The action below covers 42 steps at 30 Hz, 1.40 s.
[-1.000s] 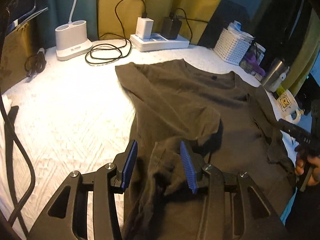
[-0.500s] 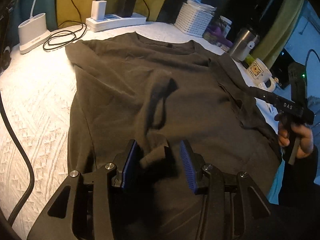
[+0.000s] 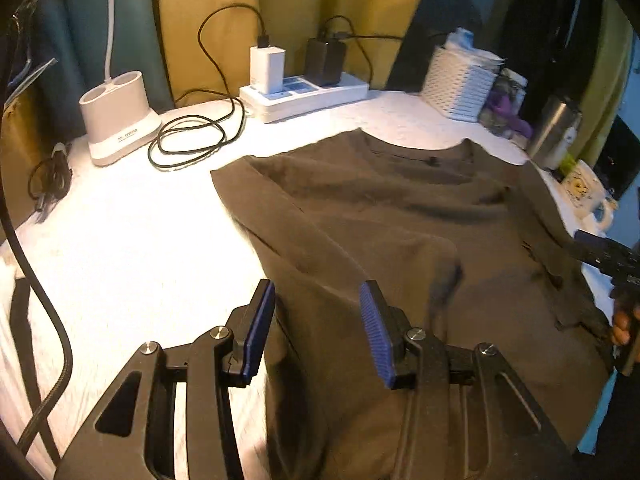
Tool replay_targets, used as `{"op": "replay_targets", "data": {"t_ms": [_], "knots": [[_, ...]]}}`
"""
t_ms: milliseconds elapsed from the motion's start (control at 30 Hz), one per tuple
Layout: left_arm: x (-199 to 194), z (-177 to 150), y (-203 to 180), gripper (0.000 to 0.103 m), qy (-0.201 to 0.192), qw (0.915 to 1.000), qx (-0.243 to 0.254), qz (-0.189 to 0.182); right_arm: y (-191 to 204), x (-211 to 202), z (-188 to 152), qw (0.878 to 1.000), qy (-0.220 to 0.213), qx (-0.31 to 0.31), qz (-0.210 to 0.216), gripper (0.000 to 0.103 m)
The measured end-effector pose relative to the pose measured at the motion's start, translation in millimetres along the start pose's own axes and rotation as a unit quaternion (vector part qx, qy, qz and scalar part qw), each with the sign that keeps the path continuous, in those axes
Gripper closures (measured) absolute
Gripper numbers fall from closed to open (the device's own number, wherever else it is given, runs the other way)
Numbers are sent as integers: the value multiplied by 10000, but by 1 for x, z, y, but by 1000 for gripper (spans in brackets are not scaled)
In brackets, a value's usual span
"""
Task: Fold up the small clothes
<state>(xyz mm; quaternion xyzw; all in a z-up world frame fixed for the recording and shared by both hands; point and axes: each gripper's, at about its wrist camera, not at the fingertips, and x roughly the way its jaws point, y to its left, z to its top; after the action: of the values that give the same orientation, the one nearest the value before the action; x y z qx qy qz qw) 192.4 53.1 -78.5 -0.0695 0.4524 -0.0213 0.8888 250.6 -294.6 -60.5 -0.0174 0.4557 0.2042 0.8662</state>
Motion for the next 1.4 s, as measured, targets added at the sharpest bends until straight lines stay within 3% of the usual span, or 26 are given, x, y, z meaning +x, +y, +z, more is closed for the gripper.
{"op": "replay_targets", "data": {"t_ms": [367,467,667,1067,1400], "knots": [[29,3,-12,58,196,9988,-35,443,0,26,18,9997,181,-42,-188,18],[29,2,-16,44,191,9989,-13,432,1,32,20,9995,229,-57,-212,18],[29,0,-25,41,195,9985,94,507,2,37,18,9991,310,-51,-271,18],[-2,-11,-42,41,-73,9985,237,491,11,13,8,9995,158,-98,-250,18],[-50,-33,-44,41,-478,9974,202,504,15,-26,-13,9993,-121,-128,-316,18]]}}
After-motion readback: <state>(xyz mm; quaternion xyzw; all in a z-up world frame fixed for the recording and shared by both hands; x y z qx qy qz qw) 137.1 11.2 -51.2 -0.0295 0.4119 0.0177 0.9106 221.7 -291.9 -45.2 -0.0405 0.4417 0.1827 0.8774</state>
